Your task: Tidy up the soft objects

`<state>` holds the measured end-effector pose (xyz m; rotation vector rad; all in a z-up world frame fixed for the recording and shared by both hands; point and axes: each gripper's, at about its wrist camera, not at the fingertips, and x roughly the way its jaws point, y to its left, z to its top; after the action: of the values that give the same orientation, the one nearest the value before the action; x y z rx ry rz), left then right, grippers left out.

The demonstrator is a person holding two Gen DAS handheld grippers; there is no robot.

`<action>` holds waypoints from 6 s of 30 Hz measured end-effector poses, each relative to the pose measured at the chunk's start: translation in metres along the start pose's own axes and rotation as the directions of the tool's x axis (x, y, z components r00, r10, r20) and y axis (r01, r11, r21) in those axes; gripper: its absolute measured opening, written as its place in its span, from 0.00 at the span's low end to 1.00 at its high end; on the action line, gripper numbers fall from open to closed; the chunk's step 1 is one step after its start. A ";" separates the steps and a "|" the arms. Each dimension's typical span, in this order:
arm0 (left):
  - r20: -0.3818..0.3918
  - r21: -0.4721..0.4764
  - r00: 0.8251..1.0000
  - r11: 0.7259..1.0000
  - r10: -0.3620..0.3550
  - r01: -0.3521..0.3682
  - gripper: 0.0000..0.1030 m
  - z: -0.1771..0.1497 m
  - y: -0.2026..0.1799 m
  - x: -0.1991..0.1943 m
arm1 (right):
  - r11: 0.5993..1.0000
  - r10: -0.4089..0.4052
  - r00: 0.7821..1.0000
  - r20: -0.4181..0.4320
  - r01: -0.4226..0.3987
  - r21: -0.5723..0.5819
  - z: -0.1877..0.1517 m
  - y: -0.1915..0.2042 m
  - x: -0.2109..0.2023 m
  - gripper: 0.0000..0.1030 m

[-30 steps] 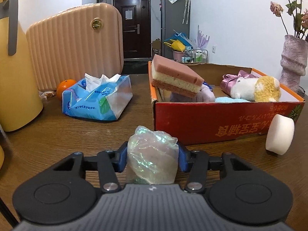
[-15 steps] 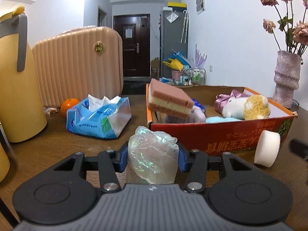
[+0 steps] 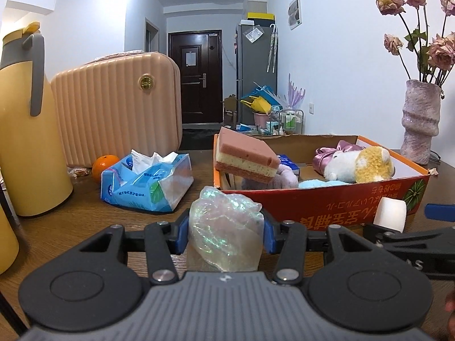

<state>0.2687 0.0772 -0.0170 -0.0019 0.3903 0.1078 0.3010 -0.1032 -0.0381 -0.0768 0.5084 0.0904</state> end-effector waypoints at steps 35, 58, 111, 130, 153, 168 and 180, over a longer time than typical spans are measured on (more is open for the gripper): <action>0.098 -0.023 0.995 1.000 0.000 0.003 0.48 0.014 -0.002 -0.016 | 0.994 0.094 0.955 0.280 -0.106 0.031 0.019 -0.012 -0.027 0.33; 0.174 -0.109 0.984 0.994 0.036 -0.017 0.48 0.052 -0.034 0.018 | 0.990 0.126 0.935 0.331 -0.139 0.016 0.049 -0.025 0.026 0.33; 0.167 -0.077 0.985 0.997 0.034 -0.021 0.55 0.080 -0.070 0.125 | 0.994 0.112 0.954 0.277 -0.108 -0.030 0.073 -0.027 0.093 0.39; 0.233 -0.115 0.968 0.991 0.091 -0.066 1.00 0.079 -0.065 0.105 | 0.999 0.047 0.943 0.329 -0.053 0.011 0.066 -0.034 0.083 1.00; 0.235 -0.083 0.968 0.994 0.091 -0.073 1.00 0.056 -0.054 0.038 | 1.000 0.029 0.935 0.354 -0.030 -0.002 0.027 -0.067 -0.004 1.00; 0.209 -0.047 0.976 0.997 0.062 -0.053 1.00 0.021 -0.045 -0.052 | 0.999 0.050 0.952 0.301 -0.051 -0.005 -0.019 -0.080 -0.103 1.00; 0.197 -0.006 0.980 1.000 0.011 -0.010 1.00 -0.011 -0.042 -0.134 | 0.995 0.085 0.950 0.302 -0.098 0.030 -0.047 -0.083 -0.179 1.00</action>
<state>0.1455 0.0214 0.0229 0.0059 0.1921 0.1182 0.1312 -0.2023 0.0129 0.0052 0.2088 0.1785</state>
